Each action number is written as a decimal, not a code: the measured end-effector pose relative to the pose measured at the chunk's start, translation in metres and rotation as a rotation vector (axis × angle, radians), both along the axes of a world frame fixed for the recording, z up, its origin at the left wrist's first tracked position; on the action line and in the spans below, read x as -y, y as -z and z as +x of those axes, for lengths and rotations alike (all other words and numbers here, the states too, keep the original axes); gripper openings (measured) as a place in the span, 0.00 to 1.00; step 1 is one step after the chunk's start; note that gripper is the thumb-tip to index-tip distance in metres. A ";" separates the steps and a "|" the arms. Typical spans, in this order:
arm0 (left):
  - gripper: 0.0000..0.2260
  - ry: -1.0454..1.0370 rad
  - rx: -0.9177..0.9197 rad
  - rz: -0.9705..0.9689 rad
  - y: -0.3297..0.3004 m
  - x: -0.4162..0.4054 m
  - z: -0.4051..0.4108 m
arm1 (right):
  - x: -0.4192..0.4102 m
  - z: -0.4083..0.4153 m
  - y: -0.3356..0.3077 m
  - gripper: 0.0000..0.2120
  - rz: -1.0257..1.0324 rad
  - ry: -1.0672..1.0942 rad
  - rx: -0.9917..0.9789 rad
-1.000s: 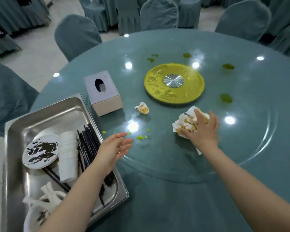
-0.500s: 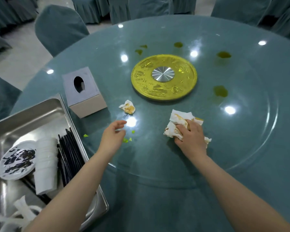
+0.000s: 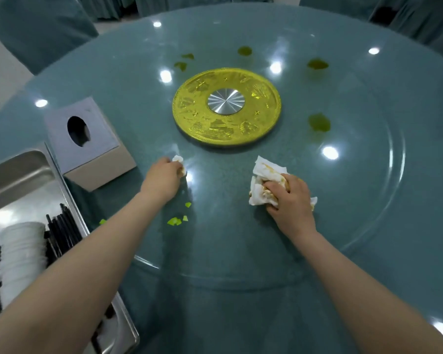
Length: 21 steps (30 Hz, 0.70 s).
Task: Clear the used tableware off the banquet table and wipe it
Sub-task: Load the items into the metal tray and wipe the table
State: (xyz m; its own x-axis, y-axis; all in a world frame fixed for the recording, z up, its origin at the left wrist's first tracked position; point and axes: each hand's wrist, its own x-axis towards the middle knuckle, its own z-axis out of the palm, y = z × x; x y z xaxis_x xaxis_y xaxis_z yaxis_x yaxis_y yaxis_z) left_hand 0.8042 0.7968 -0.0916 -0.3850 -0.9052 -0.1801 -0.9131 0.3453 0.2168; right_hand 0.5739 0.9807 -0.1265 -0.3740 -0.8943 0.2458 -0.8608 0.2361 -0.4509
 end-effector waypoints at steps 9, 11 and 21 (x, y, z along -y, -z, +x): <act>0.09 0.012 -0.246 -0.087 -0.027 -0.035 0.035 | -0.009 -0.001 -0.011 0.14 0.003 0.140 0.156; 0.10 -0.022 -0.287 -0.087 -0.031 -0.044 0.052 | -0.010 0.016 -0.013 0.15 -0.011 0.152 0.223; 0.11 -0.199 -0.346 -0.153 -0.038 -0.081 0.128 | 0.020 0.138 -0.017 0.19 0.045 -0.083 0.303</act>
